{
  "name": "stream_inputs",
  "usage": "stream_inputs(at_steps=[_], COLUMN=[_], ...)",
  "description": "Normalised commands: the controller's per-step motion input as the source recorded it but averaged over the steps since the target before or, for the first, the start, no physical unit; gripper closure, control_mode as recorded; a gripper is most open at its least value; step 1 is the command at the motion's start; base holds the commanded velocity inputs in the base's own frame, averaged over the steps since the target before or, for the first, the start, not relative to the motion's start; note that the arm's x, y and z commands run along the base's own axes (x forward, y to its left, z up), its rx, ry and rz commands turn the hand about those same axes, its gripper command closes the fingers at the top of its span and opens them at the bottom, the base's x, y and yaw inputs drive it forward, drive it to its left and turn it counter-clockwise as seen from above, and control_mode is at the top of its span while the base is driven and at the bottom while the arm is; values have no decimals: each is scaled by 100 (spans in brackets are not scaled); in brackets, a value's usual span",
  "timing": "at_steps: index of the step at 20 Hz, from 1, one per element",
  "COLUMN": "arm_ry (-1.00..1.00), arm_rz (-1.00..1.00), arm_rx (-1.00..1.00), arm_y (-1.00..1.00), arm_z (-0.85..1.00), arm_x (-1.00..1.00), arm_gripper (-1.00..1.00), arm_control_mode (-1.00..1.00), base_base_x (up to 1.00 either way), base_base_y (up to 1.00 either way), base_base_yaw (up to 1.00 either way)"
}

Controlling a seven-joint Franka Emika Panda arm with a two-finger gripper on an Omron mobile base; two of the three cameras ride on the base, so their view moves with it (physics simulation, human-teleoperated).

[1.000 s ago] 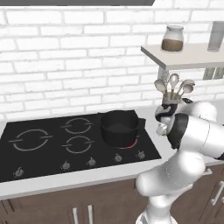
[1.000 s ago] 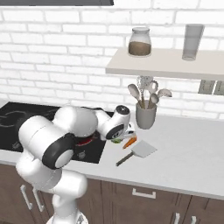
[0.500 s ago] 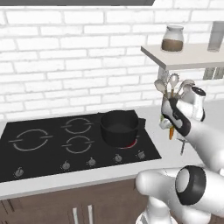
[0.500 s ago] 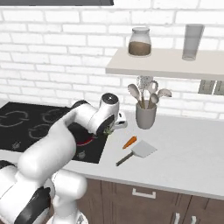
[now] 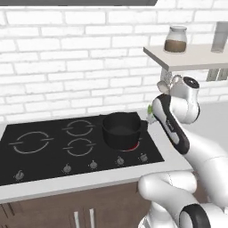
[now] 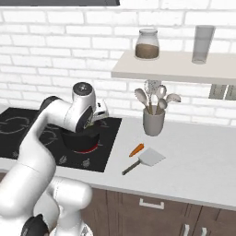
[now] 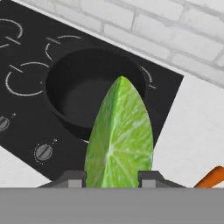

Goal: Put the lemon wedge and carrot in the pot. Retrieve the spatula and lightly stir the vegetables in the pot.

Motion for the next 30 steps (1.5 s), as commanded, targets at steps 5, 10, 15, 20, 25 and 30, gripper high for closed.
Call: stream_inputs(at_steps=[5,10,15,20,25,30], arm_ry=[0,0,1,0,0,-2], arm_rz=[8,1,0,2,3,2], arm_rx=[0,-2,0,-2,-1,0], arm_y=[98,23,1,19,21,3], arm_z=[22,-26,-43,-46,-24,-14], arm_x=[50,47,31,54,30,25], arm_gripper=[100,100,100,100,100,-100], arm_control_mode=[-100,-100,-100,-100,-100,-100], base_base_x=[0,0,0,0,0,0], base_base_y=[0,0,0,0,0,0], base_base_yaw=[0,0,0,0,0,0])
